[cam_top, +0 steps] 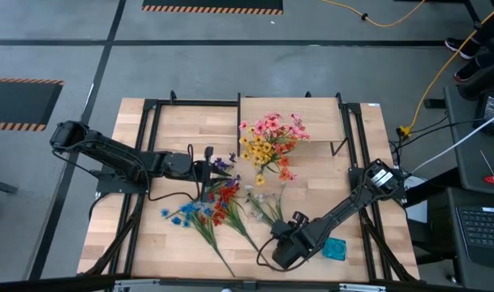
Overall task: Pick and place flowers into a vace then onto a shelf
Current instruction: Put the white flowers into the transparent vase
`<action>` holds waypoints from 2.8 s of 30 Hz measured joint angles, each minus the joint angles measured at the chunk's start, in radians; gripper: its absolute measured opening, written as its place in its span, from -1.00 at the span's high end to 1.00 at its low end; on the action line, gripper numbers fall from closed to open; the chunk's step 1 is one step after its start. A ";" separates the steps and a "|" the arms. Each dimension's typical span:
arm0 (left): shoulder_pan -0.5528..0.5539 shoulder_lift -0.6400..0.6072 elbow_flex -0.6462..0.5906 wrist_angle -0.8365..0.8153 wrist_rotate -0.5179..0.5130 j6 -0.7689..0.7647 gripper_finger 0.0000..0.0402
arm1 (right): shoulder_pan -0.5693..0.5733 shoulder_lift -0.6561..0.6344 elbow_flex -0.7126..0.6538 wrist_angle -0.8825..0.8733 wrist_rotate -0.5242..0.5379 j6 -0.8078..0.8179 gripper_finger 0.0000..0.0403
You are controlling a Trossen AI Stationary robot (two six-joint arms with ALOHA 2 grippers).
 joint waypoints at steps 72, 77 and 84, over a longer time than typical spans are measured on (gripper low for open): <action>0.000 0.000 0.000 -0.044 0.000 -0.026 0.83 | -0.044 0.086 0.133 -0.192 -0.150 0.060 0.78; 0.000 0.000 0.000 -0.045 0.000 -0.032 0.83 | -0.056 0.082 0.133 -0.212 -0.177 0.053 0.94; 0.000 0.000 0.000 -0.045 0.000 -0.032 0.83 | -0.049 0.048 0.126 -0.252 -0.182 0.081 0.97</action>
